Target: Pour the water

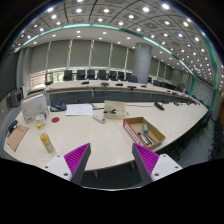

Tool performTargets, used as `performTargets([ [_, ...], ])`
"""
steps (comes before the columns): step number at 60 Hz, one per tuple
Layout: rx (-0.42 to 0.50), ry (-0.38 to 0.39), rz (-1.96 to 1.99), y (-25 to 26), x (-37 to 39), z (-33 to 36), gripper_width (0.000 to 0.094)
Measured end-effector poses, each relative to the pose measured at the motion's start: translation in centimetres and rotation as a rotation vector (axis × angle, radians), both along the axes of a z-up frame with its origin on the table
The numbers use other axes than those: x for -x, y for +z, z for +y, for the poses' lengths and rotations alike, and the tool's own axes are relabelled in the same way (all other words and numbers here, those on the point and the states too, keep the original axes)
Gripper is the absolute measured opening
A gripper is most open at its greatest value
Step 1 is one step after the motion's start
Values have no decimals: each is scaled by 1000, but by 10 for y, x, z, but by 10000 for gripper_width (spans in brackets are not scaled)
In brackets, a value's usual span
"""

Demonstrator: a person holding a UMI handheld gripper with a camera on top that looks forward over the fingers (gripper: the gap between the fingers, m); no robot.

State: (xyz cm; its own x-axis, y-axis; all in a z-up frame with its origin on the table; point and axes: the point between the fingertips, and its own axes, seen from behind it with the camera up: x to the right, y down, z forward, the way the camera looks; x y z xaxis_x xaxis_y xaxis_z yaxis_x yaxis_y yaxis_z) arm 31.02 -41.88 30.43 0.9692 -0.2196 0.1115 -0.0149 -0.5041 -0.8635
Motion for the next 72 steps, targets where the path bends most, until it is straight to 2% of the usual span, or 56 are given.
performTargets([
  [10, 2, 65, 17, -27, 31, 15, 859],
  [16, 9, 131, 25, -46, 65, 20, 858],
  [30, 23, 329, 82, -109, 187, 44, 867],
  [39, 22, 407, 139, -153, 265, 75, 863],
  [48, -42, 402, 134, -193, 313, 135, 866],
  [62, -116, 328, 85, -242, 351, 224, 826],
  [66, -136, 296, 61, -251, 352, 242, 731],
  [72, -160, 238, 92, -254, 352, 256, 540],
])
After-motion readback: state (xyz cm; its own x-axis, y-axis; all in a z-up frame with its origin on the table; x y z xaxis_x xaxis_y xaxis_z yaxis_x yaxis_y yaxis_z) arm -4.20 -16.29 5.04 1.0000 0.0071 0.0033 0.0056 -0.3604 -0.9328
